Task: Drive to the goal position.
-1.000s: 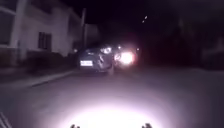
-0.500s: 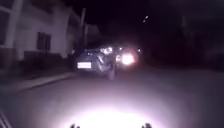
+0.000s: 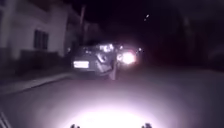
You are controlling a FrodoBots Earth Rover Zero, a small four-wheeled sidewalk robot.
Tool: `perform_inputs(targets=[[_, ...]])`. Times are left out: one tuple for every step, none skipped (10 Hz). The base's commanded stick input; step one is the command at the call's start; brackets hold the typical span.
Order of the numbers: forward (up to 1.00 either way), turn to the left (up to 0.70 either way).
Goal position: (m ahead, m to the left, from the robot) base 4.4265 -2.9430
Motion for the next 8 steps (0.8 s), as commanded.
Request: perform_inputs(targets=[[0.70,-0.10],[0.70,-0.19],[0.70,-0.28],[0.70,-0.35],[0.70,-0.35],[0.70,-0.35],[0.70,-0.35],[0.62,-0.35]])
